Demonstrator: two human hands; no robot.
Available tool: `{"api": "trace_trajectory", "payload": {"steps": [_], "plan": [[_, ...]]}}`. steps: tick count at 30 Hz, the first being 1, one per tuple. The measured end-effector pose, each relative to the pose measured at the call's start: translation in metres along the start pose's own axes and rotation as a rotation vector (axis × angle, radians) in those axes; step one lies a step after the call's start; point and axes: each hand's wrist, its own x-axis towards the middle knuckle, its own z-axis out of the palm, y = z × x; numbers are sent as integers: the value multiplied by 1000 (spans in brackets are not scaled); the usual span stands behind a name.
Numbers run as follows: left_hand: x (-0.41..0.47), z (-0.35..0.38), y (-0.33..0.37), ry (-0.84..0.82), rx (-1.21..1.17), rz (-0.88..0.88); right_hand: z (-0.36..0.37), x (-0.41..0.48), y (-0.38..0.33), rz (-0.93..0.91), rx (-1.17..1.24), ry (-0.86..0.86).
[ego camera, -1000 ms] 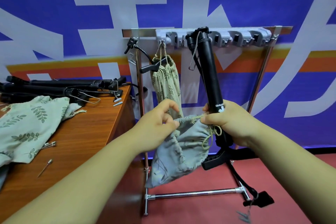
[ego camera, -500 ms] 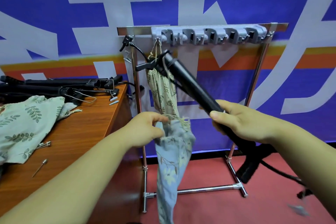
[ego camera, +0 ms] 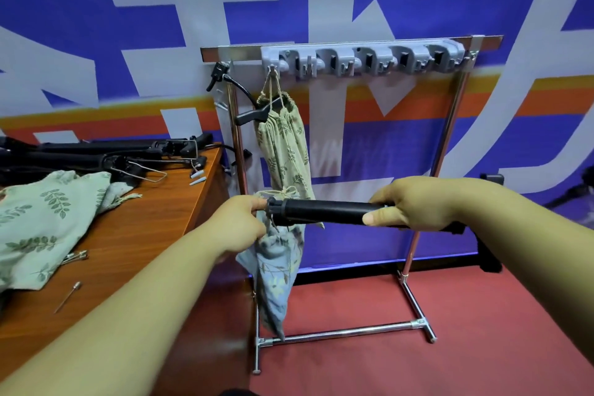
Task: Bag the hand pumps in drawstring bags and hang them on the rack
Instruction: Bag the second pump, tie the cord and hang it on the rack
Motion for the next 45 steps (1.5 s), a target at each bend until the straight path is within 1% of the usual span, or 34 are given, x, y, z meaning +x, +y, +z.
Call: {"api": "trace_trajectory", "payload": {"steps": [3,6,10,13,17,20,23,27,28,32,34,38,42,45], "plan": [[1,-1,1,-57,4,31,-5,2,-8,32,-74,6],[0,-2,9,-65,29,54,-15,1,-21,56,-166,0],[-8,1,17,-130,4,120,-26,6,-45,63,-384,-68],[-12,9,18,-214,-202,80,-27,14,-64,33,-535,-84],[-15,22,20,-275,-508,14,-23,22,-87,7,-635,-70],[-17,28,23,-334,-655,-2,-17,27,-100,-8,-683,-50],[-17,30,23,-310,-759,-21,-15,27,-109,-42,-758,-87],[-21,29,29,-220,-862,-64,-12,25,-113,-108,-1009,-172],[-21,29,29,-208,-883,-75,-12,24,-112,-104,-1020,-175],[-21,28,29,-196,-920,-112,-23,21,-105,-74,-943,-103],[-24,30,32,-204,-953,-122,-26,20,-104,-75,-955,-62],[-32,36,43,-198,-1024,-103,-21,25,-109,-153,-999,-19],[-34,29,46,-89,-1066,-73,-5,32,-105,-190,-919,-3],[-31,23,44,-18,-1081,-88,-6,29,-100,-217,-824,78]]}}
